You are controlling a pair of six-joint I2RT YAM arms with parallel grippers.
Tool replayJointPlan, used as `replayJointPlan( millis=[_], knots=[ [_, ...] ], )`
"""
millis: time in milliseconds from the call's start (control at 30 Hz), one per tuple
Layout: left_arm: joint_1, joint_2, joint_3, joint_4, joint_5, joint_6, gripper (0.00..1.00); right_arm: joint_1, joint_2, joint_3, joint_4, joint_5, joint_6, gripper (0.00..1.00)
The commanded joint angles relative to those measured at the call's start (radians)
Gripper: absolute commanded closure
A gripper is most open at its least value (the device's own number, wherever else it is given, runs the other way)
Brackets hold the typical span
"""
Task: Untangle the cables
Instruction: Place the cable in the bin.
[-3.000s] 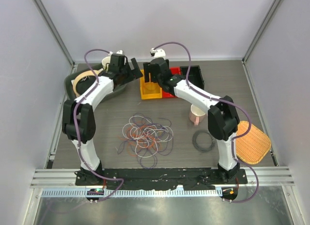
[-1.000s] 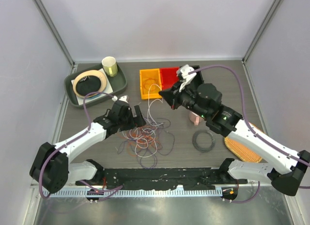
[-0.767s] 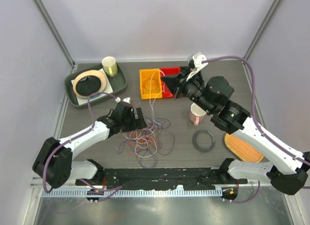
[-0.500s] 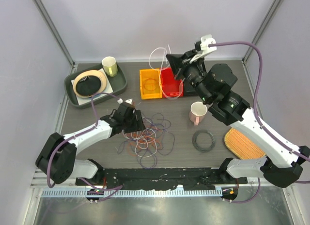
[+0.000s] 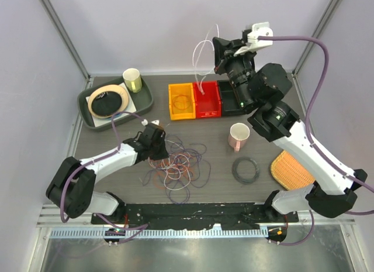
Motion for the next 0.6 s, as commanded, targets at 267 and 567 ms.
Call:
replayJointPlan(
  millis=[267,567],
  knots=[
    [-0.004,-0.192,0.025,-0.119,-0.127,-0.069,1.0,-0.081,0.148,-0.014,0.028,0.082,-0.063,0.99],
    [-0.004,-0.244,0.035,-0.153,-0.151,-0.08,1.0,-0.249,0.222,-0.074,0.05,-0.092,0.077,0.99]
  ],
)
